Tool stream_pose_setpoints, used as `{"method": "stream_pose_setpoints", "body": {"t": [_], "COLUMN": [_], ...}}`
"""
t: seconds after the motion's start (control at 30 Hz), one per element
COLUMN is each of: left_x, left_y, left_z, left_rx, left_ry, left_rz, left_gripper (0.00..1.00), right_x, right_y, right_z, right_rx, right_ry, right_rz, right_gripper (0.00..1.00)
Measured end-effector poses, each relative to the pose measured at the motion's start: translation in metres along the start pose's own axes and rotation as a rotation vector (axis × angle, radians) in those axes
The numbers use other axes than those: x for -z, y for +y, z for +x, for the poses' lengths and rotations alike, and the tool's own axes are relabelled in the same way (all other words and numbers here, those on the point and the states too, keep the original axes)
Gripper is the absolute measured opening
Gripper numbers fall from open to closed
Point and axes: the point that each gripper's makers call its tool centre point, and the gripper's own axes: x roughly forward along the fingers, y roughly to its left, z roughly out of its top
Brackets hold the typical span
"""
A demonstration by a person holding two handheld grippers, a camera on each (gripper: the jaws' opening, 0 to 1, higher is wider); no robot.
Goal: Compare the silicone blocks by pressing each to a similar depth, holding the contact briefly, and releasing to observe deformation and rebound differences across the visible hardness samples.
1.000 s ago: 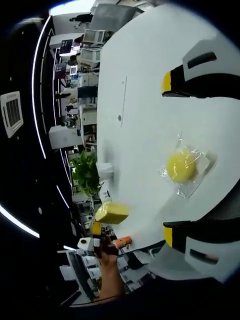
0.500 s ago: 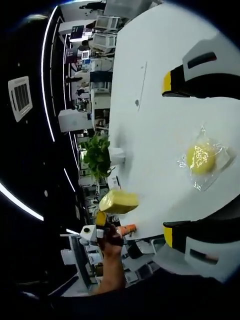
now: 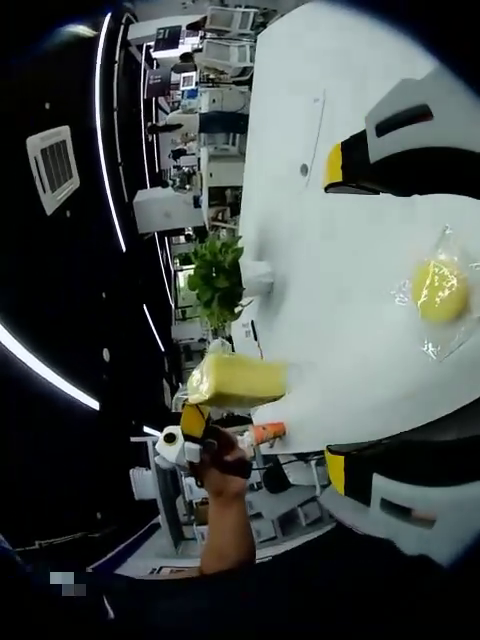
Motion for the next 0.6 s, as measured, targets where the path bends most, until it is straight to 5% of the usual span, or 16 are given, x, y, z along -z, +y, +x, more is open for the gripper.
{"method": "stream_pose_setpoints", "body": {"t": [0.6], "left_x": [-0.005], "left_y": [-0.028], "left_z": [0.004], "left_rx": [0.064], "left_ry": [-0.043], "left_rz": [-0.051], "left_gripper": [0.00], "right_x": [-0.022], "right_y": [0.038], "right_z": [0.041], "right_rx": [-0.134], "right_ry": [-0.045], "right_rz": [-0.010], "right_gripper": [0.90]}}
